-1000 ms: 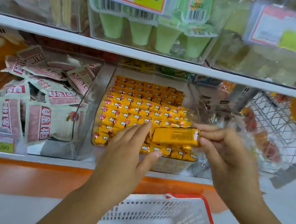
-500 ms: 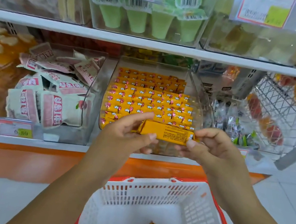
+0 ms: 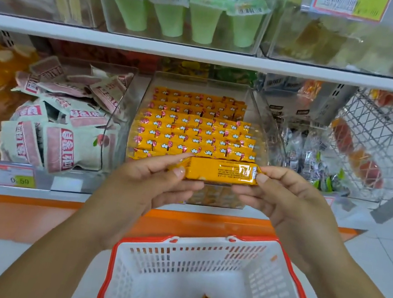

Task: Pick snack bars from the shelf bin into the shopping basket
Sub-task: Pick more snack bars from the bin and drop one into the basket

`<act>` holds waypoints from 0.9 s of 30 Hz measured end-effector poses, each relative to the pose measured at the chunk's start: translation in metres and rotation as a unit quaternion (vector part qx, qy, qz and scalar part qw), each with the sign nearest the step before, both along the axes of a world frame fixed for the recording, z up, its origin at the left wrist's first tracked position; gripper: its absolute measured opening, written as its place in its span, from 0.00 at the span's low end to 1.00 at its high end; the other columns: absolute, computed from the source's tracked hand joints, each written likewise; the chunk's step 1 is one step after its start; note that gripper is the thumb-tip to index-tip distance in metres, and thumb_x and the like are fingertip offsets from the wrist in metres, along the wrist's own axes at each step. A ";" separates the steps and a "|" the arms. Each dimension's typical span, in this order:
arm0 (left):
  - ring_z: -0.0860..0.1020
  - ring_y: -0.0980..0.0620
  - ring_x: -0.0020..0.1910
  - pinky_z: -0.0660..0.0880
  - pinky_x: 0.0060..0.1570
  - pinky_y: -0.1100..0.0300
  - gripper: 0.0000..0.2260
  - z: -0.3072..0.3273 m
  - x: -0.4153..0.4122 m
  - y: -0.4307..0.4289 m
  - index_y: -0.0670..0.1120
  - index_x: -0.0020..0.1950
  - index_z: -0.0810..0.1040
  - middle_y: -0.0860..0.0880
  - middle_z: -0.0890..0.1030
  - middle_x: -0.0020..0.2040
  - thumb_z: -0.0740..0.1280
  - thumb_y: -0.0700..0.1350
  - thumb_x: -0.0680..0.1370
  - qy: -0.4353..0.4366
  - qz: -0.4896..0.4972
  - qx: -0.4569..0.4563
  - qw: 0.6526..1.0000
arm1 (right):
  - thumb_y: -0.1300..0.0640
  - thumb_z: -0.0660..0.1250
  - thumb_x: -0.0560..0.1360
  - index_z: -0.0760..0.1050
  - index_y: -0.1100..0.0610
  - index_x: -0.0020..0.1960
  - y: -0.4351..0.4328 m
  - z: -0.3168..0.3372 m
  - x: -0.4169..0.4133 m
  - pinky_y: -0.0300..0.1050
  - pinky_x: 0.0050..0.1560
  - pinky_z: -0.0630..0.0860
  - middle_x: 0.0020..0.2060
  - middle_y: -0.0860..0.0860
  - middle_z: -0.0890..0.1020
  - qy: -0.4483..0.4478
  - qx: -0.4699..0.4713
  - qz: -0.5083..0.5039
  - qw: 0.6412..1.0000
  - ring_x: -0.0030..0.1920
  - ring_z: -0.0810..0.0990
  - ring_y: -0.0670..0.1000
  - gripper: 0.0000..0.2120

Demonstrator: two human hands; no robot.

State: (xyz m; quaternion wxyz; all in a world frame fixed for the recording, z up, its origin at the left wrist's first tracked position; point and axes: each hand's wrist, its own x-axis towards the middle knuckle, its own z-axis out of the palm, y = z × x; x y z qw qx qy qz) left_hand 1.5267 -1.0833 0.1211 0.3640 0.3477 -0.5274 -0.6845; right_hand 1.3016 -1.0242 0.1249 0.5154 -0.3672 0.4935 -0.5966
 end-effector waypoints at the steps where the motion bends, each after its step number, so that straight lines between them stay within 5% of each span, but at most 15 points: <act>1: 0.83 0.49 0.56 0.79 0.54 0.61 0.19 0.001 0.001 0.000 0.51 0.65 0.76 0.46 0.85 0.55 0.64 0.40 0.75 0.000 -0.011 0.003 1.000 | 0.59 0.69 0.67 0.75 0.64 0.55 0.000 0.001 -0.001 0.42 0.43 0.82 0.46 0.63 0.85 -0.015 0.003 0.011 1.000 0.46 0.86 0.59 0.18; 5: 0.84 0.51 0.55 0.80 0.52 0.63 0.16 0.003 -0.001 0.001 0.55 0.62 0.78 0.49 0.86 0.54 0.63 0.38 0.79 -0.033 0.021 -0.021 0.999 | 0.63 0.69 0.67 0.76 0.61 0.55 -0.001 -0.003 -0.003 0.44 0.45 0.82 0.46 0.63 0.84 -0.015 -0.002 0.028 0.999 0.48 0.85 0.62 0.16; 9: 0.85 0.55 0.49 0.76 0.42 0.73 0.16 0.005 -0.007 0.001 0.63 0.38 0.85 0.59 0.86 0.46 0.64 0.46 0.79 -0.050 0.071 -0.023 0.996 | 0.47 0.80 0.60 0.78 0.53 0.41 -0.003 -0.009 -0.005 0.48 0.50 0.82 0.44 0.59 0.85 0.034 -0.020 0.017 0.999 0.47 0.85 0.63 0.16; 12: 0.85 0.50 0.51 0.78 0.53 0.63 0.08 0.001 -0.008 0.001 0.51 0.44 0.86 0.52 0.86 0.49 0.66 0.48 0.75 -0.018 0.077 0.004 0.997 | 0.49 0.79 0.61 0.79 0.52 0.38 -0.005 -0.012 -0.007 0.50 0.53 0.82 0.37 0.54 0.82 0.009 -0.031 0.015 0.999 0.41 0.85 0.55 0.12; 15: 0.85 0.45 0.51 0.81 0.49 0.60 0.10 0.000 -0.010 0.000 0.41 0.44 0.81 0.42 0.85 0.51 0.67 0.48 0.71 0.040 0.092 0.038 0.994 | 0.47 0.81 0.59 0.79 0.53 0.38 -0.006 -0.011 -0.004 0.46 0.47 0.82 0.37 0.60 0.74 -0.011 -0.042 0.006 0.999 0.40 0.85 0.57 0.16; 21: 0.86 0.46 0.39 0.82 0.36 0.60 0.07 0.006 -0.017 0.002 0.48 0.52 0.73 0.44 0.86 0.40 0.66 0.38 0.78 -0.008 0.173 -0.049 0.984 | 0.56 0.70 0.67 0.72 0.56 0.45 -0.002 -0.006 0.006 0.45 0.39 0.81 0.33 0.52 0.83 0.038 -0.075 -0.019 0.996 0.43 0.86 0.63 0.10; 27: 0.86 0.48 0.38 0.82 0.36 0.61 0.06 0.005 -0.013 0.004 0.47 0.48 0.81 0.47 0.86 0.39 0.66 0.38 0.78 -0.039 0.180 -0.096 0.978 | 0.53 0.71 0.68 0.81 0.51 0.43 0.002 -0.006 0.008 0.44 0.43 0.82 0.41 0.56 0.85 0.060 -0.069 0.002 0.996 0.46 0.86 0.63 0.04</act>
